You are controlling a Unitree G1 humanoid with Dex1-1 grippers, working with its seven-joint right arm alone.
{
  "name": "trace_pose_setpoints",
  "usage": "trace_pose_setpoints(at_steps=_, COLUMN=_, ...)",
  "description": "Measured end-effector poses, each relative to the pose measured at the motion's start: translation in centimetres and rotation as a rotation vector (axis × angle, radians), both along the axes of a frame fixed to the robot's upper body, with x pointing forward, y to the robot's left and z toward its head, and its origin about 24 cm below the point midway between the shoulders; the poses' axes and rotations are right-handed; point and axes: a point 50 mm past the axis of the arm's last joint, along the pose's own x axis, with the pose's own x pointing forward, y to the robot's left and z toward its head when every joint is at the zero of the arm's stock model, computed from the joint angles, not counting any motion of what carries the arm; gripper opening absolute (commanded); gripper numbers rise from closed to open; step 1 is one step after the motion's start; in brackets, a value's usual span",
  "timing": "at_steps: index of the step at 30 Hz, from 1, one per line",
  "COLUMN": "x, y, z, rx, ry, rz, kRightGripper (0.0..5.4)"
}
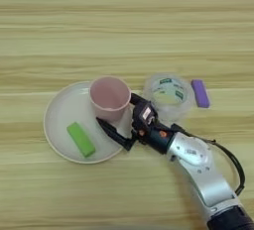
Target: Move the objects on the table
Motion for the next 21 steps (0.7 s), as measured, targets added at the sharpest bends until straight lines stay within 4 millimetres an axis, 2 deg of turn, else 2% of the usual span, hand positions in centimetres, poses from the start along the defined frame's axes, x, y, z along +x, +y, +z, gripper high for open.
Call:
trace_pose_setpoints(at_steps=4, x=1.5, y=-1.7, z=2.5, rx=0.04, ry=-0.085, rz=-0.104, kRightGripper=4.25)
trace_pose_setpoints(at_steps=7, x=2.8, y=-4.0, z=4.8, rx=0.069, ry=-0.162, rz=-0.212, kRightGripper=4.25)
trace_pose_setpoints(at_steps=11, x=4.1, y=-7.5, z=5.9, rx=0.066, ry=-0.184, rz=-0.382, kRightGripper=4.25)
trace_pose_setpoints(at_steps=13, x=4.8, y=-9.4, z=6.0, rx=0.058, ry=-0.183, rz=-0.492, kRightGripper=4.25)
trace_pose_setpoints(at_steps=16, x=5.6, y=-11.8, z=5.0, rx=0.016, ry=-0.157, rz=-0.678, kRightGripper=4.23)
trace_pose_setpoints(at_steps=21, x=5.7, y=-13.3, z=3.0, rx=-0.041, ry=-0.119, rz=-0.829, kRightGripper=4.23)
